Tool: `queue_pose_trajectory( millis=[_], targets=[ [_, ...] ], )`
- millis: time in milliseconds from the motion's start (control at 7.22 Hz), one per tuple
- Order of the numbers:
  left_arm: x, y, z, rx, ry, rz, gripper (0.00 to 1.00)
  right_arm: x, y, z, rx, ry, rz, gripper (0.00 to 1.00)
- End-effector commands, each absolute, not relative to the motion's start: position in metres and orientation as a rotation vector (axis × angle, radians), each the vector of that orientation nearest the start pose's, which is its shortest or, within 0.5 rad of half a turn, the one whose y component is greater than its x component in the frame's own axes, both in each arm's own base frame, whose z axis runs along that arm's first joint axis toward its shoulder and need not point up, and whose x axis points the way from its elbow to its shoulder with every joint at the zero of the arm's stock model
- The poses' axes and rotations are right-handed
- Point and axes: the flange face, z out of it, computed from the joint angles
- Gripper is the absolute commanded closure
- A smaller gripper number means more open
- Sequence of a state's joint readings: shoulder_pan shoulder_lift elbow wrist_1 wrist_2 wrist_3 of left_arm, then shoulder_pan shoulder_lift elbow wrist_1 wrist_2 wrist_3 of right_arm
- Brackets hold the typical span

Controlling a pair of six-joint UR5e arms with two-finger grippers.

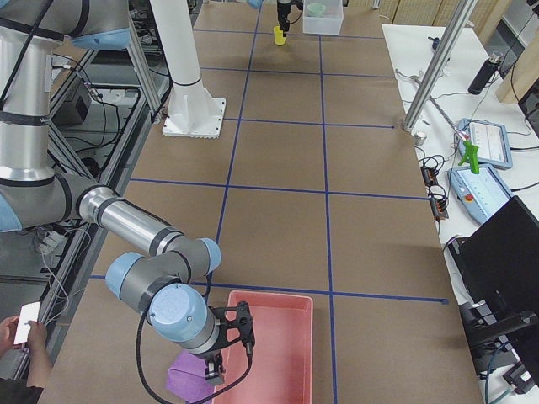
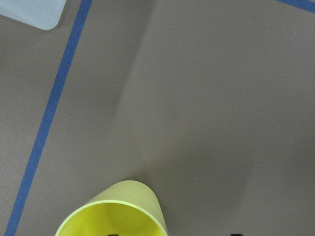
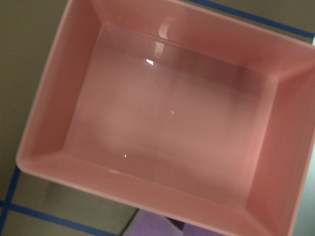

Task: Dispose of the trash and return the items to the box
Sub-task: 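Grasp the yellow cup with the left gripper while the right gripper releases the cloth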

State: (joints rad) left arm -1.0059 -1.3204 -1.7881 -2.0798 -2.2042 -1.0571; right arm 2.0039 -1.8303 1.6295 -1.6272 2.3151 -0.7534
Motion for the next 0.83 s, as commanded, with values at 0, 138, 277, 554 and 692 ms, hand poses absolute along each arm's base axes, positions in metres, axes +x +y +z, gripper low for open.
queue_pose_trajectory(
  millis=[0,138,277,554,692],
  targets=[
    [0.160,-0.389,0.613,-0.156,0.764,-0.360,0.92,0.146,-0.361,0.645,0.202,-0.811,-0.112,0.00],
    [0.161,-0.391,0.611,-0.157,0.767,-0.366,1.00,0.116,-0.384,0.602,0.192,-0.841,-0.084,0.00],
    [0.165,-0.392,0.604,-0.180,0.796,-0.348,1.00,0.103,-0.399,0.591,0.188,-0.842,-0.104,0.00],
    [0.153,-0.404,0.585,-0.237,0.909,-0.315,1.00,0.072,-0.452,0.542,0.188,-0.858,-0.067,0.00],
    [0.112,-0.435,0.572,-0.157,0.924,-0.334,1.00,0.050,-0.471,0.522,0.170,-0.869,-0.044,0.00]
  ],
)
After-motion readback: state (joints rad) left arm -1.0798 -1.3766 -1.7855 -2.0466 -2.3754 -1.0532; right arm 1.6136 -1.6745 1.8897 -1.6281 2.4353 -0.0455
